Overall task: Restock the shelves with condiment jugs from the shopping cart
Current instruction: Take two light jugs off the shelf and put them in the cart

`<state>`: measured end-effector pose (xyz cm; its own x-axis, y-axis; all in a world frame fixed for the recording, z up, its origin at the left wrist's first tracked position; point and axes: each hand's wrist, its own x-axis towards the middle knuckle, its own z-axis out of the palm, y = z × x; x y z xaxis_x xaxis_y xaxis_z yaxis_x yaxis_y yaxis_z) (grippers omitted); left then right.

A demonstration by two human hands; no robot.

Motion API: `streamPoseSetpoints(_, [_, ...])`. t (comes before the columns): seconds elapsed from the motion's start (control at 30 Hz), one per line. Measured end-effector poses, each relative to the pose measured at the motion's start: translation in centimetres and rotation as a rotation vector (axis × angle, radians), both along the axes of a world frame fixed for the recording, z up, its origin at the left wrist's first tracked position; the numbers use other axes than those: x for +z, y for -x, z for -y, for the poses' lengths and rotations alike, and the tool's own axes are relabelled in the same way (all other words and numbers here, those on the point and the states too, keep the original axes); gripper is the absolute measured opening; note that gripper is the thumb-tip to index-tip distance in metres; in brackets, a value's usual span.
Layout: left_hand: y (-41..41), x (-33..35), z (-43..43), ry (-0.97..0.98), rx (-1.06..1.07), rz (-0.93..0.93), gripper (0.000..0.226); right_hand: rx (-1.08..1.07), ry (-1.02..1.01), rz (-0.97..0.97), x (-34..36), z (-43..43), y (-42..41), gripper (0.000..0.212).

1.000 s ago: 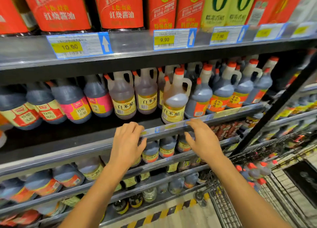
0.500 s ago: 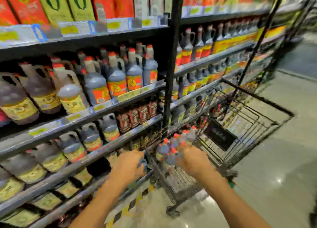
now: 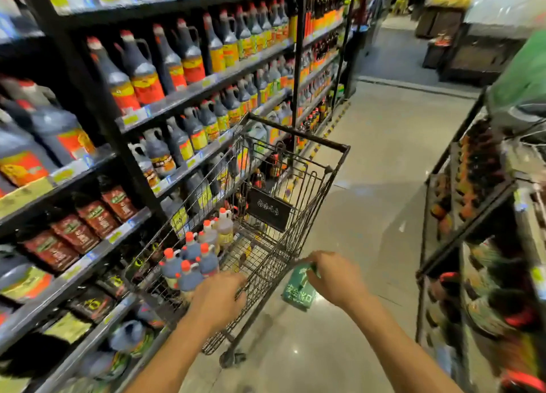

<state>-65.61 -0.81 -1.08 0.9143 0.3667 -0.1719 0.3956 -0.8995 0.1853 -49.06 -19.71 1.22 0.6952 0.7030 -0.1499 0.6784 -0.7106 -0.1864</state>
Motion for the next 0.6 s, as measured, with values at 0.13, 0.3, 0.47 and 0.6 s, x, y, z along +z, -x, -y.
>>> streamPoseSetpoints(0.13, [-5.2, -0.7, -0.4, 0.0, -0.058, 0.048, 0.008, -0.046, -0.015, -0.023, -0.4, -0.6, -4.0, 0.019])
streamPoseSetpoints(0.3, [-11.5, -2.1, -4.3, -0.008, -0.048, 0.081, 0.019, -0.072, 0.042, -0.019, -1.8, -4.4, -10.0, 0.012])
streamPoseSetpoints(0.47, [-16.3, -3.6, -9.9, 0.057, 0.041, 0.087, 0.014, 0.014, 0.097, -0.027, -2.2, -10.0, -15.1, 0.025])
streamPoseSetpoints(0.6, [-18.4, -4.5, -14.1, 0.127, 0.115, 0.047, 0.006, 0.105, 0.171, -0.061, -3.2, -15.0, -18.2, 0.029])
